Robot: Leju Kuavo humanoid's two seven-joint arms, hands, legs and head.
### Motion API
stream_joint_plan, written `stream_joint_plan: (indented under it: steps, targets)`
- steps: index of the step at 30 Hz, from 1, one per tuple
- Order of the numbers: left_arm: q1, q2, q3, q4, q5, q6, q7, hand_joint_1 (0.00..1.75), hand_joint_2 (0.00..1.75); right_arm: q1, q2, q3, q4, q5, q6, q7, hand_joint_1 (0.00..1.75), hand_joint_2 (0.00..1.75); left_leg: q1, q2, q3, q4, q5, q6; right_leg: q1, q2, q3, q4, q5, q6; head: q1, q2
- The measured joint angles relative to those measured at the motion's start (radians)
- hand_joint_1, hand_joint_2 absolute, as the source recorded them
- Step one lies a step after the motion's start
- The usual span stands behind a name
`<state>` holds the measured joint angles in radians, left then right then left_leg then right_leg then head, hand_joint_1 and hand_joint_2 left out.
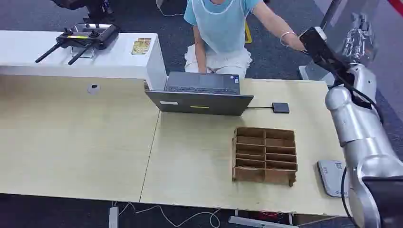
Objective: Pass the card to the sensor for recognition and then transmit it.
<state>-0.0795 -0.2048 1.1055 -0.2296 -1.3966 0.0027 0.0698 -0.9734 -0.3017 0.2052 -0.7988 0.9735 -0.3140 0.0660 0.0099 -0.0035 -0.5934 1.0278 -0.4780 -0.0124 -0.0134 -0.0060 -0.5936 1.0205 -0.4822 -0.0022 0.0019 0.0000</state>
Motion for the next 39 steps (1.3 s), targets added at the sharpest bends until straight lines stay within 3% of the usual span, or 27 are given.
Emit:
stream_joint_plan:
  steps: [1, 2, 11, 27, 33, 39]
  targets:
    - [0.000, 0.002, 0.000, 0.000, 0.002, -0.002, 0.001, 0.00, 0.00, -0.014, 0.000, 0.002, 0.036, 0.017, -0.009, 0.008, 1.68, 1.75, 0.000, 0.000, 0.000, 0.000, 0.000, 0.000, 0.000, 0.000, 0.000, 0.000, 0.000, 0.000, 0.000, 0.000]
    - [0.000, 0.002, 0.000, 0.000, 0.002, -0.002, 0.001, 0.00, 0.00, -0.017, 0.000, 0.002, 0.043, 0.024, -0.010, 0.010, 1.75, 1.75, 0.000, 0.000, 0.000, 0.000, 0.000, 0.000, 0.000, 0.000, 0.000, 0.000, 0.000, 0.000, 0.000, 0.000]
    - [0.000, 0.002, -0.001, 0.000, 0.002, -0.001, 0.001, 0.00, 0.00, -0.032, 0.000, 0.008, 0.083, 0.065, -0.032, 0.015, 1.75, 1.75, 0.000, 0.000, 0.000, 0.000, 0.000, 0.000, 0.000, 0.000, 0.000, 0.000, 0.000, 0.000, 0.000, 0.000]
    - [0.000, 0.002, -0.001, 0.000, 0.005, 0.000, 0.002, 0.00, 0.00, -0.027, 0.000, 0.005, 0.096, 0.019, -0.064, -0.016, 1.75, 1.75, 0.000, 0.000, 0.000, 0.000, 0.000, 0.000, 0.000, 0.000, 0.000, 0.000, 0.000, 0.000, 0.000, 0.000]
    - [0.000, 0.002, -0.001, 0.000, 0.011, 0.000, 0.002, 0.00, 0.00, -0.022, 0.000, -0.033, 0.096, -0.080, -0.055, -0.056, 1.75, 1.75, 0.000, 0.000, 0.000, 0.000, 0.000, 0.000, 0.000, 0.000, 0.000, 0.000, 0.000, 0.000, 0.000, 0.000]
    - [0.001, 0.002, -0.001, 0.000, 0.022, 0.000, 0.011, 0.00, 0.00, -0.020, 0.000, -0.131, 0.096, -0.291, 0.049, -0.113, 1.75, 1.75, 0.000, 0.000, 0.000, 0.000, 0.000, 0.000, 0.000, 0.000, 0.000, 0.000, 0.000, 0.000, 0.000, 0.000]
